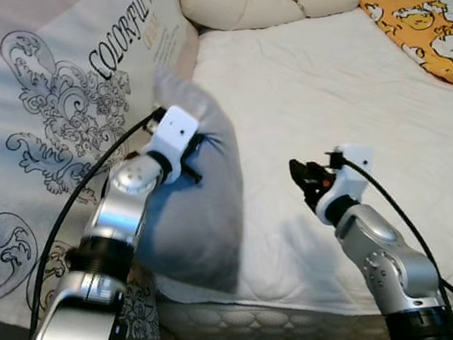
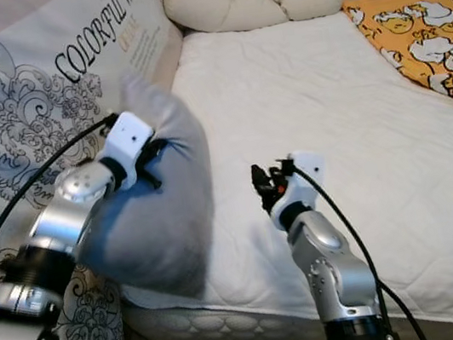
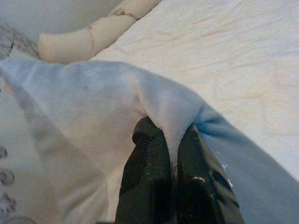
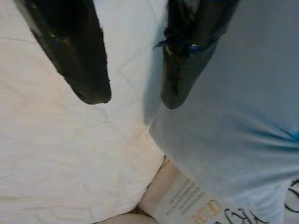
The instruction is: Clean up the room
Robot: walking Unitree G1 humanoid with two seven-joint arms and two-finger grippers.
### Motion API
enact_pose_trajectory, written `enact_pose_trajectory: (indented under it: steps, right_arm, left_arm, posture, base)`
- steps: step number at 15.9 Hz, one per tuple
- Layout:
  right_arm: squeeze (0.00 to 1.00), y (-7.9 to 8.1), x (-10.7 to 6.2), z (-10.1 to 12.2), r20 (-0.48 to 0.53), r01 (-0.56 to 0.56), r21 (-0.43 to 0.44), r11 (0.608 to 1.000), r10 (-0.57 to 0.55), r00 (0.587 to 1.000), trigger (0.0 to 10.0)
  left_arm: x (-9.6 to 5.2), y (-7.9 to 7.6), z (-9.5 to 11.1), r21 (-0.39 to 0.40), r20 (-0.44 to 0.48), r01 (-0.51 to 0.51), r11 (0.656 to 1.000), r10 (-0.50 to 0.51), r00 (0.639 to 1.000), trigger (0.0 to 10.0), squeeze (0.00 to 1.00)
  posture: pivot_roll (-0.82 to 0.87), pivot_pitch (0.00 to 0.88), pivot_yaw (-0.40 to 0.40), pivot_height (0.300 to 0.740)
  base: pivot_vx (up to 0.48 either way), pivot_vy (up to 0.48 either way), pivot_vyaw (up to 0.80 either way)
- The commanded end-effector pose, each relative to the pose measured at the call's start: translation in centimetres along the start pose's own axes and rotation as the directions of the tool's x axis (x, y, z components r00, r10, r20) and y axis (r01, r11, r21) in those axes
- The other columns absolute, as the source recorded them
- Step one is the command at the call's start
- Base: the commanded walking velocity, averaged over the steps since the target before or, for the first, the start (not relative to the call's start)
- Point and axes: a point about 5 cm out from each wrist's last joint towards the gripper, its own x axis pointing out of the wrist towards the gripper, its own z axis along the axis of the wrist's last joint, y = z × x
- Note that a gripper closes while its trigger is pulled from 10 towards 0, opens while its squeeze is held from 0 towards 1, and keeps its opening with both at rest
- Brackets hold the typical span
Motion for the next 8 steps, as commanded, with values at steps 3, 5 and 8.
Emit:
enact_pose_trajectory:
  steps: [3, 5, 8]
  right_arm:
    - [1.0, 0.0, -0.6, 0.7, 0.039, 0.0, -0.017, 1.0, 0.001, 0.999, 10.0]
    - [1.0, 0.0, -0.9, 0.6, 0.021, -0.024, -0.04, 0.999, 0.024, 0.999, 10.0]
    - [1.0, -0.1, -1.8, 0.8, 0.006, -0.054, -0.081, 0.995, 0.054, 0.999, 10.0]
  left_arm:
    - [1.3, 1.4, 2.2, 0.118, 0.052, 0.003, 0.993, -0.009, 0.999, 10.0, 0.0]
    - [1.4, 2.1, 2.0, 0.174, 0.017, 0.002, 0.985, -0.005, 1.0, 10.0, 0.0]
    - [1.2, 3.7, 2.2, 0.262, -0.031, -0.017, 0.965, 0.026, 0.999, 10.0, 0.0]
  posture:
    - [-0.11, 0.0, 0.087, 0.74]
    - [-0.15, 0.0, 0.101, 0.74]
    - [-0.19, 0.0, 0.115, 0.74]
  base:
    - [0.0, 0.0, 0.0]
    - [0.0, 0.0, 0.0]
    - [0.0, 0.0, 0.0]
